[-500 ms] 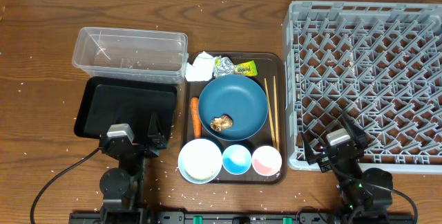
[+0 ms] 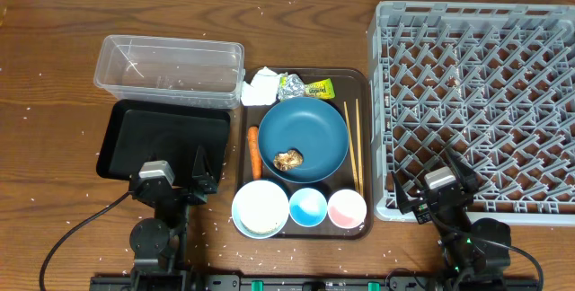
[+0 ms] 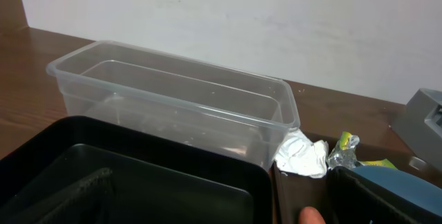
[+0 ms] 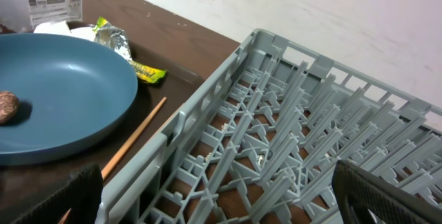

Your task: Sort waste into correct bins and load items into the dishwasher rack

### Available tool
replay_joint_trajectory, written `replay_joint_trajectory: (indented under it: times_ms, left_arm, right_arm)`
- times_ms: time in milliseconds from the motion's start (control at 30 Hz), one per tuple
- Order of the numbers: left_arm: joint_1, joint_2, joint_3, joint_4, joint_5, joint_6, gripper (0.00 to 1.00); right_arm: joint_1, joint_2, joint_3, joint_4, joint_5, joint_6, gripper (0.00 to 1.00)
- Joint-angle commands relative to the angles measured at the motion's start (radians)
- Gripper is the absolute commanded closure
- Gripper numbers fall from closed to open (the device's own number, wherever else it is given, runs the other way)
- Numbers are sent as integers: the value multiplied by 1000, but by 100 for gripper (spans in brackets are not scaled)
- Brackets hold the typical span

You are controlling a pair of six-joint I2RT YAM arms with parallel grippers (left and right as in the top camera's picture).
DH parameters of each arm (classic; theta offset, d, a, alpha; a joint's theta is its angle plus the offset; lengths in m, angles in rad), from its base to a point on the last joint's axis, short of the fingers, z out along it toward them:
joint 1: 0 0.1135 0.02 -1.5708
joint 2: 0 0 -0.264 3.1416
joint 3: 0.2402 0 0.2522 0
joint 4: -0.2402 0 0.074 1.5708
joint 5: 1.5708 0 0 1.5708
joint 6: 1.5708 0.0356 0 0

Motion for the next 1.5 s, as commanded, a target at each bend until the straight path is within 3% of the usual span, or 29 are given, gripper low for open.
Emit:
replay_joint_trajectory:
  times_ms: [0, 1200, 1467]
  left_arm:
    - [-2, -7, -14, -8, -2, 17, 2]
    - [-1, -7, -14, -8, -16, 24, 2]
    - [-1, -7, -12, -1, 156, 15, 2]
  right_arm:
    - [14, -5, -2, -2, 10, 7, 1]
    - [14, -5, -2, -2, 10, 7, 1]
    - [14, -5, -1, 29, 6, 29, 1]
